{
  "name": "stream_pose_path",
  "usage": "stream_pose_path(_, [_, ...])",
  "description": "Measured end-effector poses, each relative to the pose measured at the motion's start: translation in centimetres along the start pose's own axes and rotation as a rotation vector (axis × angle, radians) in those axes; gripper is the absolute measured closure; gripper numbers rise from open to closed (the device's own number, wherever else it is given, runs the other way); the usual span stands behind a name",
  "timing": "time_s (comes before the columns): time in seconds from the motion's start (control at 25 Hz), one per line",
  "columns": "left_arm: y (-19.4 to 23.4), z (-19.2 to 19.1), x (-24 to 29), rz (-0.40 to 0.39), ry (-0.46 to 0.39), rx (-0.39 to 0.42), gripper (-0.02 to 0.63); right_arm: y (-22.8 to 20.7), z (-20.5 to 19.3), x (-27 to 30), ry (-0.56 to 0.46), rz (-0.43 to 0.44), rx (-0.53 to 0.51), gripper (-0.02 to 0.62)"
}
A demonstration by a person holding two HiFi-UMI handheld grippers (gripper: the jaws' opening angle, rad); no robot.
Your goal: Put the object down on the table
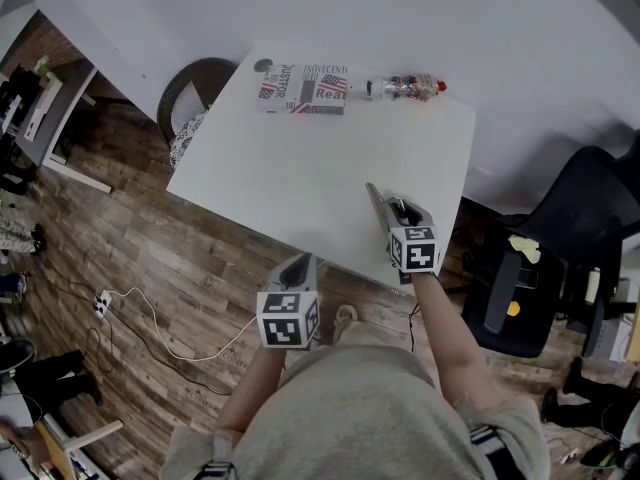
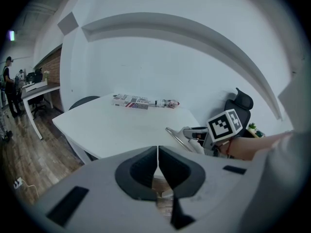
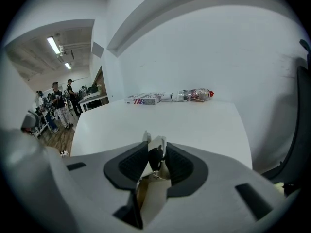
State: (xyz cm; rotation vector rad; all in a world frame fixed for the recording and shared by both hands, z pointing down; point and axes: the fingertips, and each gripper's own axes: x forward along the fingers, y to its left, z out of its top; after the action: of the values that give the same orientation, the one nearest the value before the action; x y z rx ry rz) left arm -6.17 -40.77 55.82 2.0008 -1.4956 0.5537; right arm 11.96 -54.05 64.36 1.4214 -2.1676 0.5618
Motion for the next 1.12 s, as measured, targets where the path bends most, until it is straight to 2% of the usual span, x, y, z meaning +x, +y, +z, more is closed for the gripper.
stream_pose_path(0.28, [-0.1,-0.5,-0.9,0.000,-0.001,0.002,0.595,-0.6,-0.3,-0.1,0.007,-0.038,0.013,0.474])
stream_pose_path(0.36, [0.0,-0.7,-1.2,0.002,-0.003,0.000,0.595,-1.0,-0.5,-0.1,0.010,-0.064,-0.007,0.440])
stream_pose_path(0.72, [0.1,-1.8,-3.6,0.017,-0.019,-0.006,0.595,-1.1,-0.3,-0.6,0.017,-0.099,-0.056,0.439])
stream_pose_path(0.84, [0.3,-2.2,-4.5,0.019,-0.025,-0.008,0.595,-1.0,0.0,-2.0,-0.016,-0.132,-0.065,0.440])
stream_pose_path(1.12, [-0.1,-2.8,-6.2,-0.002,-0.048,0.002,0.595,0.7,-1.5,-6.3,-0.065,-0.140,-0.034,0.445])
